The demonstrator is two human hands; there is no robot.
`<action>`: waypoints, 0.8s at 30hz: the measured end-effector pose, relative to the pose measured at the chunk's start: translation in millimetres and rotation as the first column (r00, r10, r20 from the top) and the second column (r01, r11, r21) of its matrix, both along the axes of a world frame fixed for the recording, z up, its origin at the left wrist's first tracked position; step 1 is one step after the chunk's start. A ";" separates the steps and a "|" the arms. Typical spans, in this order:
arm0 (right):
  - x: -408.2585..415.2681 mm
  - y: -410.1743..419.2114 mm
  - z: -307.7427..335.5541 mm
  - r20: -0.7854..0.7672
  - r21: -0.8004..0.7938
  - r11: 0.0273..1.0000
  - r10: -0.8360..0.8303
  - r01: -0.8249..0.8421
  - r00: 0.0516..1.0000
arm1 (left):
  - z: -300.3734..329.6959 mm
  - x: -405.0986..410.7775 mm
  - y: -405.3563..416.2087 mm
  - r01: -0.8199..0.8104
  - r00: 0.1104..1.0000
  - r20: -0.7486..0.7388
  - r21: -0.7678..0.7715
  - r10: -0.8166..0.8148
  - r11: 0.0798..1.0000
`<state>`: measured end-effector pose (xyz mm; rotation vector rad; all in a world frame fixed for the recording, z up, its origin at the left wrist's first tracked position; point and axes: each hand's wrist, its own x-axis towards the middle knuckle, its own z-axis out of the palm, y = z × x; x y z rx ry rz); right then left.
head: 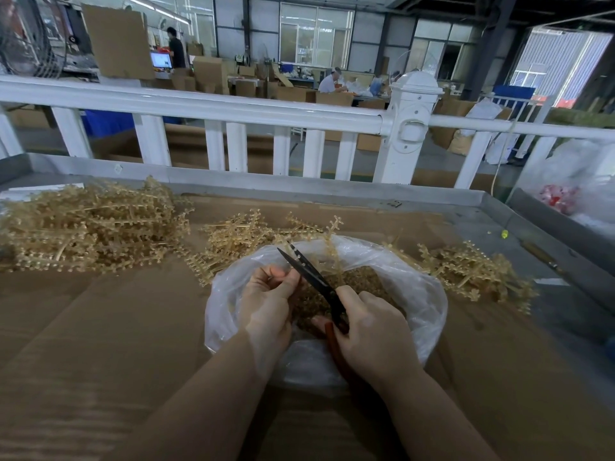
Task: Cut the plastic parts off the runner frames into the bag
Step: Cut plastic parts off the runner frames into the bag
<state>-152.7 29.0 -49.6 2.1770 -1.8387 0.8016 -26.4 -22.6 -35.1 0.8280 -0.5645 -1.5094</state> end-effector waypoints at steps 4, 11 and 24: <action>0.1 0.8 0.1 -0.006 0.001 1.000 0.004 -0.004 1.000 | 0.7 -0.8 0.7 0.001 1.000 0.020 0.007 -0.001 1.000; -0.1 0.8 1.6 0.015 0.044 0.999 0.017 -0.017 1.000 | 1.9 -1.0 0.9 0.005 0.999 0.032 0.021 -0.006 1.000; 0.8 -0.7 0.2 0.061 0.052 0.998 0.019 -0.022 0.998 | -2.6 0.0 -1.2 0.008 0.999 0.035 -0.026 -0.007 1.000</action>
